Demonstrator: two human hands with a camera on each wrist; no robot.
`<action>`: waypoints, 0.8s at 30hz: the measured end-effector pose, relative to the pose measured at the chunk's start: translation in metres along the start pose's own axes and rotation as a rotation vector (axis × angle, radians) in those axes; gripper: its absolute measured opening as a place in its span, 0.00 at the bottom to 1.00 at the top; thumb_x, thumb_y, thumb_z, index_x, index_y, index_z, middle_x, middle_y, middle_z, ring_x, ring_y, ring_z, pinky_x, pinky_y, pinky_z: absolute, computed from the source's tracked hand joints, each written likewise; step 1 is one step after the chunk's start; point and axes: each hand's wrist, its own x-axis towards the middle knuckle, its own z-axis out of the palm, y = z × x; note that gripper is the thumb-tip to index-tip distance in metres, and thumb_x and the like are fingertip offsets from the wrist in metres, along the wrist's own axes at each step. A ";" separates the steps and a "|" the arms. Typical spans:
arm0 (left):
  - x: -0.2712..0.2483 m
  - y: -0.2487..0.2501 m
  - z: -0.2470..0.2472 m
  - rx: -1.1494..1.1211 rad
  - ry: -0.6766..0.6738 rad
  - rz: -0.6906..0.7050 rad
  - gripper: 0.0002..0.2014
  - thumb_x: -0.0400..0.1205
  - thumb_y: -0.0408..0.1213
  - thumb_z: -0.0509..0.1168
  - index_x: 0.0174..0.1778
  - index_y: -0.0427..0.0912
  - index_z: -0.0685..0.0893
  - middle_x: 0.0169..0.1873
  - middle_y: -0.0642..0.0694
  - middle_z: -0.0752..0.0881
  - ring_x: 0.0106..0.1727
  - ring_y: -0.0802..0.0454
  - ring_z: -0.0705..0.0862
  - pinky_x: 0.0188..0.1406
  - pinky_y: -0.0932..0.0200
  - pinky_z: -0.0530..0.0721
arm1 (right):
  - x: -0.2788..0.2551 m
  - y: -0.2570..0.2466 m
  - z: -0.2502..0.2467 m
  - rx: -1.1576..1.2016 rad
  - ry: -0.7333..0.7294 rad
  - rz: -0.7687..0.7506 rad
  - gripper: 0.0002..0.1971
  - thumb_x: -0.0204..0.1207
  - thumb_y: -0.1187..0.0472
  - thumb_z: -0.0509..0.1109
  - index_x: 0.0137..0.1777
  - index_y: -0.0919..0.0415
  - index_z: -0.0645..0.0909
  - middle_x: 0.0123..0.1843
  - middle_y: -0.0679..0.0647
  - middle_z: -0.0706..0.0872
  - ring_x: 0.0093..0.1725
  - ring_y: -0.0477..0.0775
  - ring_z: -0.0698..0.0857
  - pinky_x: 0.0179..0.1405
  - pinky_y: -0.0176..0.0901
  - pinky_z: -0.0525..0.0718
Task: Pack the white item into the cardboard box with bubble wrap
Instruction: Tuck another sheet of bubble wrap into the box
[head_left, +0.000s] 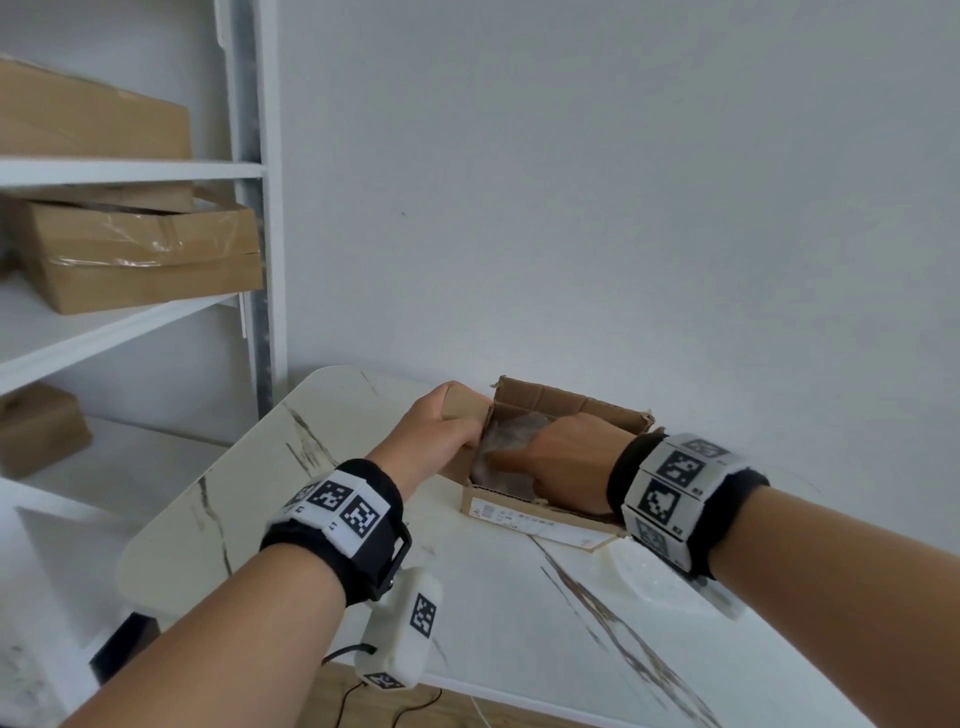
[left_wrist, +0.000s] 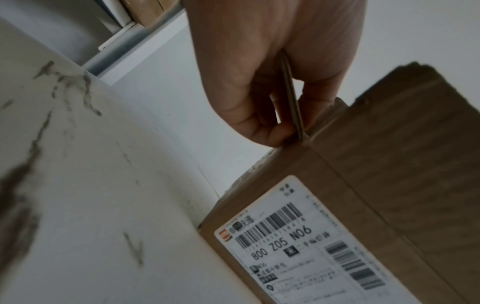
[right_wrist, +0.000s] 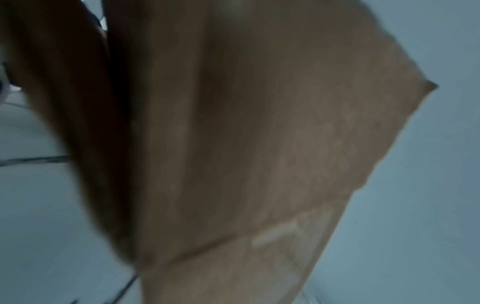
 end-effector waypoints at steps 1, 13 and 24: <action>0.000 -0.001 0.000 -0.009 -0.004 -0.004 0.12 0.76 0.23 0.59 0.48 0.41 0.81 0.33 0.50 0.79 0.35 0.54 0.76 0.35 0.63 0.73 | 0.005 -0.002 0.000 -0.017 -0.044 0.015 0.18 0.80 0.56 0.53 0.67 0.49 0.76 0.71 0.47 0.77 0.70 0.53 0.75 0.61 0.49 0.77; 0.001 -0.001 -0.004 0.002 -0.037 -0.040 0.15 0.76 0.26 0.60 0.57 0.40 0.82 0.41 0.46 0.83 0.44 0.50 0.80 0.44 0.59 0.77 | 0.008 0.010 0.016 -0.277 0.225 -0.202 0.19 0.71 0.65 0.65 0.58 0.46 0.85 0.49 0.47 0.85 0.47 0.49 0.85 0.23 0.34 0.70; 0.000 0.001 -0.005 0.037 -0.048 -0.049 0.13 0.76 0.27 0.60 0.55 0.41 0.81 0.40 0.47 0.82 0.43 0.50 0.79 0.43 0.59 0.76 | 0.033 0.012 0.027 -0.179 0.037 -0.057 0.18 0.81 0.58 0.58 0.69 0.45 0.76 0.65 0.43 0.81 0.72 0.51 0.69 0.60 0.47 0.81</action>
